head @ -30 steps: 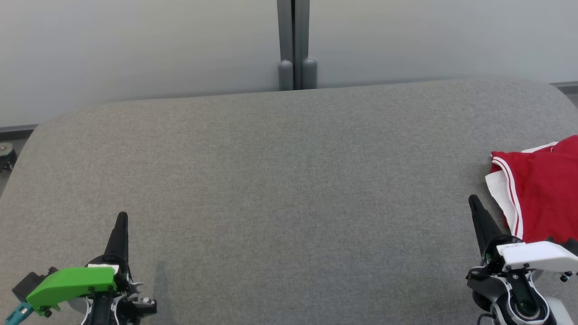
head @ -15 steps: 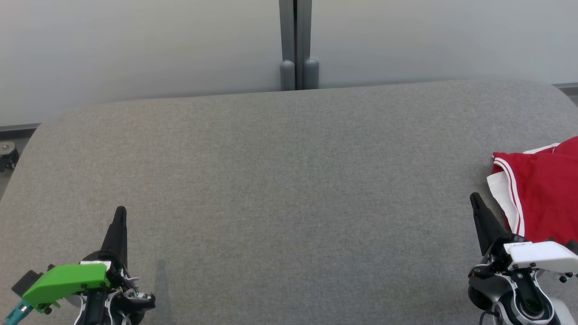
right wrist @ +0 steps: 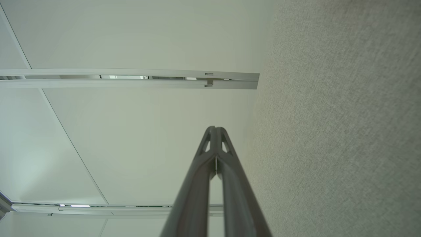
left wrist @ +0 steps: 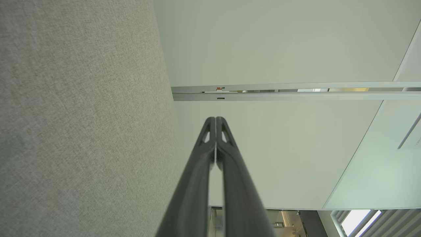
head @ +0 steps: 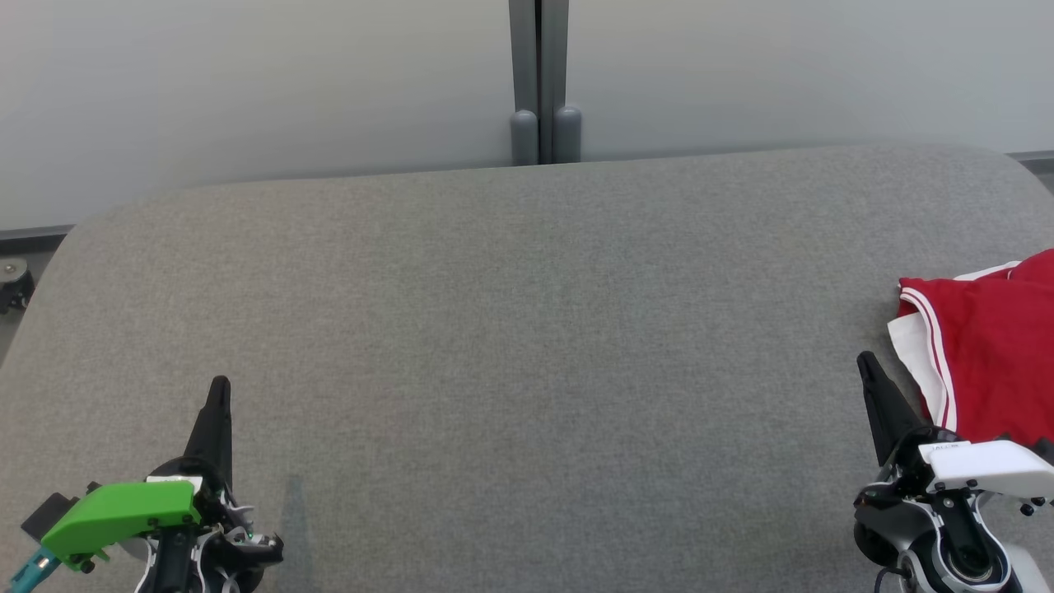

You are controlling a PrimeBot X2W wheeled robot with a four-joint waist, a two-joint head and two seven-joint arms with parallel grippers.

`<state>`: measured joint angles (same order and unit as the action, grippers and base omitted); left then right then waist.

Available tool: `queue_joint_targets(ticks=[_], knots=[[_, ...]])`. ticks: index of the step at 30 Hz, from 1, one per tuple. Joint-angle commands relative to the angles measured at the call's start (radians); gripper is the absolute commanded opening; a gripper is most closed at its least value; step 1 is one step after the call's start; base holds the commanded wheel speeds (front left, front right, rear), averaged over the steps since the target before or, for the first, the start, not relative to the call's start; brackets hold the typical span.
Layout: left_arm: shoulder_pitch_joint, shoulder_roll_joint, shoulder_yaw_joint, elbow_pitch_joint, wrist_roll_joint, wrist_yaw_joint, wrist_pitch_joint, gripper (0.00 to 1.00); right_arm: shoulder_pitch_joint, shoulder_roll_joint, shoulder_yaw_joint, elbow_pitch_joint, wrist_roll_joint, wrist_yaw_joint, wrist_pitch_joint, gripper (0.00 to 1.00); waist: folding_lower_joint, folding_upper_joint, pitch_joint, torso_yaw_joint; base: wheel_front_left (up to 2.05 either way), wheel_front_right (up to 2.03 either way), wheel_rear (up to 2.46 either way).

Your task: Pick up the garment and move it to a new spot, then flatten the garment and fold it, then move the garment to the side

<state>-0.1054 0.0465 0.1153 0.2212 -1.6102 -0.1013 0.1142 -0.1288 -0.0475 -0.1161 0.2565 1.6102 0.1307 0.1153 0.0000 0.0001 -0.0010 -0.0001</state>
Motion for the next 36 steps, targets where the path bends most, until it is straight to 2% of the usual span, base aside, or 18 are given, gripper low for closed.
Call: queue_joint_targets(ticks=[1, 36], knots=[[-0.013, 0.007, 0.002, -0.004, -0.003, -0.003, 0.004, 0.0, 0.013, -0.005, -0.002, -0.005, 0.002, 0.0, 0.004, 0.0, 0.0, -0.0001, 0.0, 0.0, 0.0, 0.0, 0.0], [-0.013, 0.007, 0.002, -0.004, -0.003, -0.003, 0.004, 0.0, 0.013, -0.005, -0.002, -0.004, 0.002, 0.0, 0.004, 0.0, 0.0, -0.0001, 0.0, 0.0, 0.0, 0.0, 0.0]])
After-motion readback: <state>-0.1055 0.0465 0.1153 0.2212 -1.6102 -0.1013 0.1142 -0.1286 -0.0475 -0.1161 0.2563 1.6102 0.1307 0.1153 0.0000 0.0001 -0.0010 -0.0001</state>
